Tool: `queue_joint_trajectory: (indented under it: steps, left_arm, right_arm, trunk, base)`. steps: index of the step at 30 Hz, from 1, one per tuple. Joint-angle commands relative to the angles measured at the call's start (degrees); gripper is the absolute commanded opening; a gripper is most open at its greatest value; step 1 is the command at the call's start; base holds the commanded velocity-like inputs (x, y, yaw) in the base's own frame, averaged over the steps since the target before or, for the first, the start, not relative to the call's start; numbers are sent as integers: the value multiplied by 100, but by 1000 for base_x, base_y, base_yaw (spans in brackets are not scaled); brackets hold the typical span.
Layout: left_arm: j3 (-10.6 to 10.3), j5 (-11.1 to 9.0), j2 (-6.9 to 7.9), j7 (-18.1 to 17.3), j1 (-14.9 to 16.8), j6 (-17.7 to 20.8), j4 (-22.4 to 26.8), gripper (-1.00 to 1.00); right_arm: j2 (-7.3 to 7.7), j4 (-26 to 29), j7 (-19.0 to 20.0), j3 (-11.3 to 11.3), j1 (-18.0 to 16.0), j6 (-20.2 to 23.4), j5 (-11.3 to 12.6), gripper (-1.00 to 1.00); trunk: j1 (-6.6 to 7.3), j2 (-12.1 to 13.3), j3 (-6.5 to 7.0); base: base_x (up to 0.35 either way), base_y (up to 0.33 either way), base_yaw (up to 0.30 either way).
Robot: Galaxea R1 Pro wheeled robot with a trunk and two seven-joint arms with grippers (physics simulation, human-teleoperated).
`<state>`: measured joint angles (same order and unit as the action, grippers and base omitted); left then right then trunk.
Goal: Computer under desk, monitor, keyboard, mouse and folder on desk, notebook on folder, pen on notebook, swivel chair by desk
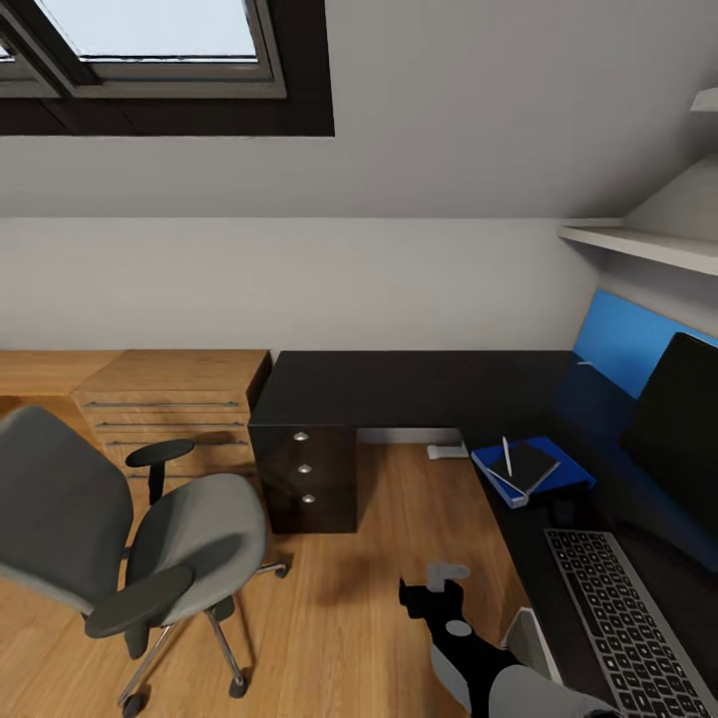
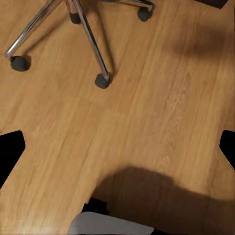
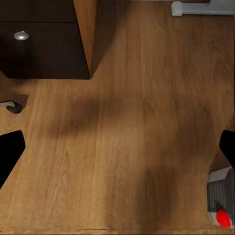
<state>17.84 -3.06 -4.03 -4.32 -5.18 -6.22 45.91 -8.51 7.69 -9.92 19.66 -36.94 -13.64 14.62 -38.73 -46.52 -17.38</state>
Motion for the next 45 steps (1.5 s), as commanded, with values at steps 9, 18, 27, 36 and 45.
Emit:
queue_joint_trajectory:
  steps: [9, 18, 27, 36, 45]
  left_arm:
    - [52, -20, -10, -1, -1, -568, -116, 100]
    - [355, -30, 123, 0, -1, -616, -779, 100]
    - [759, -28, 163, -15, -1, -844, -1583, 100]
    - [780, -20, 265, -41, -1, -1727, -2192, 100]
    - [782, -19, 270, -42, -1, -1797, -2230, 100]
  right_arm:
    - [-76, -532, -19, 48, 110, -307, 50, 100]
    - [-67, -578, -19, 38, 280, -333, 41, 100]
    - [-47, -675, -20, 37, 468, -689, 27, 100]
    - [-30, -688, -47, 38, 969, -1200, -31, 100]
    - [54, -851, -68, 38, 1166, -1830, -98, 100]
  trunk:
    - [0, -5, -9]
    - [0, -5, -28]
    - [0, -5, -48]
    - [0, -5, -50]
    - [0, -5, -50]
  base:
    - [-9, 0, 158]
    - [0, 0, 260]
    - [0, 0, 267]
    - [0, 0, 277]
    - [0, 0, 279]
